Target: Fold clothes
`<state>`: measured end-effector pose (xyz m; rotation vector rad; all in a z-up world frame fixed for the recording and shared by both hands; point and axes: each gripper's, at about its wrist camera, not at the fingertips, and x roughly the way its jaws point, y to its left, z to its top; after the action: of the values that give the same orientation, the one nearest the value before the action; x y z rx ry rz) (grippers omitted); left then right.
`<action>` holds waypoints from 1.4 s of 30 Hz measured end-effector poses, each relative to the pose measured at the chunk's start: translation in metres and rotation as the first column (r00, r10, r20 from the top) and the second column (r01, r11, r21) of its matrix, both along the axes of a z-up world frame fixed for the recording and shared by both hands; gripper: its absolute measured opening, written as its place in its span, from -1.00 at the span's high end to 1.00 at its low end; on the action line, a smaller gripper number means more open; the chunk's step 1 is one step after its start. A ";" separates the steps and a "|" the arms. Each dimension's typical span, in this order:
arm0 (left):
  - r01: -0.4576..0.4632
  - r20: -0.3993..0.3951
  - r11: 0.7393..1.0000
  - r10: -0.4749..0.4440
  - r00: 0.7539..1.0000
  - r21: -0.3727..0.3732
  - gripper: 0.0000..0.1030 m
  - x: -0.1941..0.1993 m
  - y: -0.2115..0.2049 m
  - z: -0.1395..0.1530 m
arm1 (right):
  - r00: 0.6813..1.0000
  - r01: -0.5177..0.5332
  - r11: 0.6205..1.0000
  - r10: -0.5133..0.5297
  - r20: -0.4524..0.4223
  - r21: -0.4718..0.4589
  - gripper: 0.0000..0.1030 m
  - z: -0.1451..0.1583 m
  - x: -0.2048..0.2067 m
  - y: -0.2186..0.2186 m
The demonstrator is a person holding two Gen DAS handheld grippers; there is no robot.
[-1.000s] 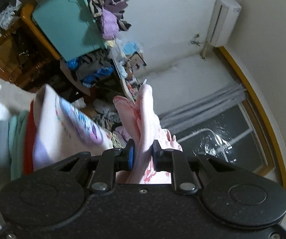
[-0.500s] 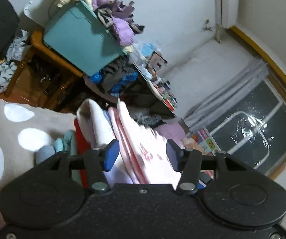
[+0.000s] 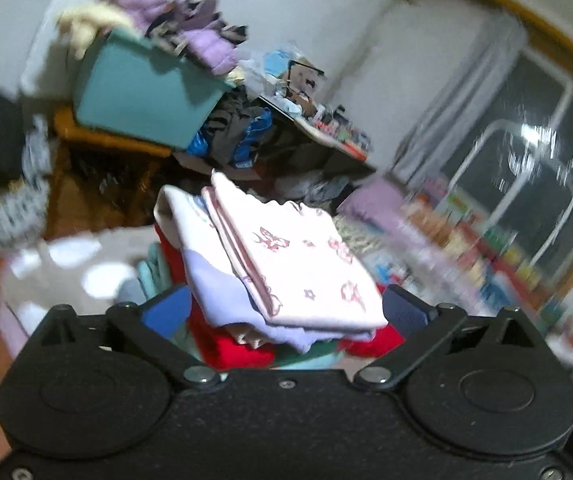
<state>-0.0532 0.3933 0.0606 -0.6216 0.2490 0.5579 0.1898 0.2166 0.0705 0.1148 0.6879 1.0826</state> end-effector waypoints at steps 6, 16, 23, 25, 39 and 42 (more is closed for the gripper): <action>-0.025 -0.192 0.990 0.051 0.980 0.139 -0.99 0.009 -0.026 0.021 | 0.999 0.027 0.997 -0.025 0.031 -0.073 -0.99 0.021 -0.018 -0.006; -0.017 -0.215 0.968 0.073 0.974 0.250 -0.99 -0.009 -0.055 0.041 | 0.991 0.067 0.981 -0.044 0.128 -0.180 -1.00 0.041 -0.052 -0.014; -0.034 -0.236 0.959 0.104 0.966 0.283 -0.99 -0.015 -0.069 0.050 | 0.987 0.085 0.979 -0.057 0.148 -0.186 -1.00 0.048 -0.069 -0.023; -0.036 -0.222 0.961 0.100 0.970 0.273 -0.99 -0.018 -0.072 0.051 | 0.987 0.087 0.979 -0.060 0.149 -0.186 -1.00 0.050 -0.073 -0.025; -0.029 -0.302 0.942 0.136 0.944 0.335 -0.99 -0.019 -0.088 0.053 | 0.987 0.090 0.979 -0.063 0.149 -0.184 -1.00 0.052 -0.089 -0.036; -0.025 -0.304 0.946 0.129 0.944 0.323 -0.99 -0.018 -0.088 0.053 | 0.987 0.089 0.979 -0.062 0.150 -0.184 -1.00 0.053 -0.092 -0.037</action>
<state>-0.0715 0.3055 0.1139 -0.2266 0.4343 0.7594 0.0981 0.1799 0.1234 -0.1000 0.6478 0.9371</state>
